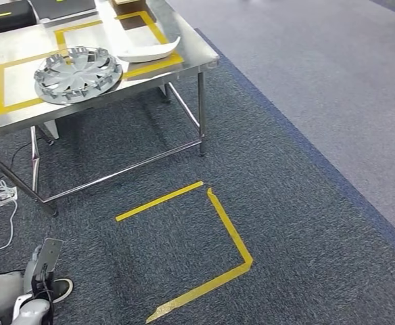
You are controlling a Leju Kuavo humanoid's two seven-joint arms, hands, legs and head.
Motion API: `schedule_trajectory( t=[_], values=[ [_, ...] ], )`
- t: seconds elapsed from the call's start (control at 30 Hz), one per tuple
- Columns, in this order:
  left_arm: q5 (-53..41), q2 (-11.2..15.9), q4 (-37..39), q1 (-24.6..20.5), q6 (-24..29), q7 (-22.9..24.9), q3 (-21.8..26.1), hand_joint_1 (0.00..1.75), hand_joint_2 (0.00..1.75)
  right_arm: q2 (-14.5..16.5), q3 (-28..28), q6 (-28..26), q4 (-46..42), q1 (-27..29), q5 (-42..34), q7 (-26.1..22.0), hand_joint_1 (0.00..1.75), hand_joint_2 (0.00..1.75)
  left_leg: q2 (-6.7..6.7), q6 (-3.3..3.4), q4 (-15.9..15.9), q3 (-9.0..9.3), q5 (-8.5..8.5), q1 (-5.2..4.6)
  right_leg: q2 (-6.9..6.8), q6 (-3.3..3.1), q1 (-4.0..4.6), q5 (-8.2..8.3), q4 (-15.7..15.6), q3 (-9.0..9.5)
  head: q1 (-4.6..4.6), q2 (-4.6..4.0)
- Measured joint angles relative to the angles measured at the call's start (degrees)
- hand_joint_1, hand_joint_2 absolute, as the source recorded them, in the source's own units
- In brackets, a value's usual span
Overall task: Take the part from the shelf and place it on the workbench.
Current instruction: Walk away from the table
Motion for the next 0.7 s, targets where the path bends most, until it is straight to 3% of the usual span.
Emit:
schedule_trajectory(
  t=[0.03, 0.07, 0.1, 0.17, 0.23, 0.3, 0.37, 0.43, 0.47, 0.53, 0.57, 0.6, 0.67, 0.7],
  values=[
    [0.5, -0.2, 1.8, 0.0, -0.7, 1.0, 0.2, 0.0, 0.0, 0.0, 0.0, 0.1, 0.0, 0.1, 0.0, 0.2, 0.0, 0.0, -0.11, 0.16, 1.2, -0.33, 0.01, -0.05, 0.78, 0.0, 0.11, 0.07, 0.1, -0.16, -0.02, 0.0],
    [0.9, -0.5, 3.6, -0.1, -1.4, 2.3, 0.3, 0.0, 0.0, 0.0, 0.0, 0.1, 0.1, 0.1, 0.1, 0.4, 0.0, 0.0, -0.29, 0.4, -0.2, 0.51, 1.24, -0.09, 1.59, 0.03, 0.18, 0.1, 0.2, -0.24, -0.02, 0.0],
    [1.2, -0.8, 5.5, -0.1, -2.1, 3.5, 0.4, 0.0, 0.0, 0.0, 0.0, 0.2, 0.1, 0.1, 0.1, 0.6, 0.0, 0.0, -0.83, 0.71, -3.6, 2.25, 3.2, -0.1, 2.41, 0.07, 0.23, 0.13, 0.4, -0.28, -0.03, 0.0],
    [1.5, -1.4, 9.1, 0.1, -3.3, 5.5, 0.5, 0.0, 0.0, 0.0, 0.0, 0.3, 0.1, 0.0, 0.3, 0.8, 0.0, 0.0, -3.37, 1.41, -11.4, 6.06, 6.24, -0.01, 4.03, 0.3, 0.3, 0.16, 0.7, -0.54, 0.02, 0.0],
    [1.5, -2.0, 12.0, 0.3, -4.1, 6.5, 0.5, 0.0, 0.0, 0.1, -0.1, 0.3, 0.1, 0.0, 0.4, 0.9, 0.0, 0.0, -4.85, 1.72, -14.8, 7.47, 6.82, -0.04, 5.37, 0.92, 0.18, 0.32, 0.9, -1.16, 0.02, 0.0],
    [1.4, -2.6, 13.8, 0.4, -4.5, 7.5, 0.5, 0.0, 0.0, 0.1, -0.1, 0.4, 0.2, 0.2, 0.4, 1.0, 0.0, 0.0, -3.84, 1.95, -15.1, 7.38, 7.01, -0.08, 6.29, 1.72, -0.05, 0.54, 0.9, -1.84, -0.02, 0.0],
    [0.7, -3.1, 15.2, 0.3, -5.0, 9.5, 0.4, 0.0, 0.0, 0.0, -0.2, 0.5, 0.3, 0.4, 0.4, 1.3, 0.0, 0.0, -2.46, 2.55, -15.6, 7.39, 7.46, 0.11, 4.24, 2.28, -0.03, -0.6, 2.3, -3.0, 0.21, 0.0],
    [-0.8, -3.6, 16.7, 0.8, -4.9, 11.7, 0.0, 0.0, 0.0, 0.1, -0.3, 0.7, 0.4, 0.1, 0.5, 1.8, 0.0, 0.0, -0.78, 2.94, -16.0, 7.28, 7.73, 0.13, 0.46, 2.78, -0.1, -4.03, 8.2, -5.88, 0.66, 0.0],
    [-1.6, -3.8, 17.4, 1.2, -4.7, 12.7, -0.3, 0.0, 0.0, 0.2, -0.3, 0.8, 0.3, 0.0, 0.5, 2.0, 0.0, 0.0, 0.12, 3.0, -16.0, 7.18, 7.76, 0.05, -0.65, 3.08, -0.27, -5.96, 12.2, -7.74, 0.85, 0.0],
    [-2.7, -4.3, 18.7, 2.1, -4.4, 14.3, -1.1, 0.0, 0.0, 0.3, -0.3, 1.0, 0.4, 0.1, 0.5, 2.4, 0.0, 0.0, 1.94, 2.98, -15.9, 7.07, 7.75, -0.04, -1.4, 3.59, -0.56, -7.56, 17.3, -9.79, 0.89, 0.0],
    [-3.0, -4.6, 19.3, 2.5, -4.4, 14.7, -1.4, 0.0, 0.0, 0.3, -0.3, 1.2, 0.4, 0.2, 0.5, 2.4, 0.0, 0.0, 2.75, 2.95, -15.9, 7.05, 7.75, -0.04, -1.65, 3.75, -0.65, -6.76, 16.6, -9.11, 0.9, 0.0],
    [-3.2, -4.9, 19.7, 2.7, -4.4, 15.0, -1.7, 0.0, 0.0, 0.3, -0.3, 1.3, 0.4, 0.4, 0.5, 2.5, 0.0, 0.0, 3.49, 2.87, -15.9, 7.08, 7.73, -0.01, -2.16, 3.82, -0.71, -5.14, 13.5, -7.23, 0.91, 0.0],
    [-3.6, -5.3, 20.3, 3.1, -4.4, 15.3, -2.2, 0.0, 0.0, 0.4, -0.3, 1.6, 0.4, 0.3, 0.6, 2.6, 0.0, 0.0, 4.73, 2.46, -15.8, 7.22, 7.61, -0.19, -4.95, 3.67, -0.64, -2.2, 5.1, -2.24, 0.95, 0.0],
    [-3.7, -5.4, 20.6, 3.3, -4.3, 15.4, -2.4, 0.0, 0.0, 0.4, -0.3, 1.7, 0.4, 0.2, 0.7, 2.7, 0.0, 0.0, 5.24, 2.12, -15.7, 7.34, 7.53, -0.33, -6.02, 3.37, -0.55, -1.55, 2.2, -0.72, 0.89, 0.0]
  ],
)
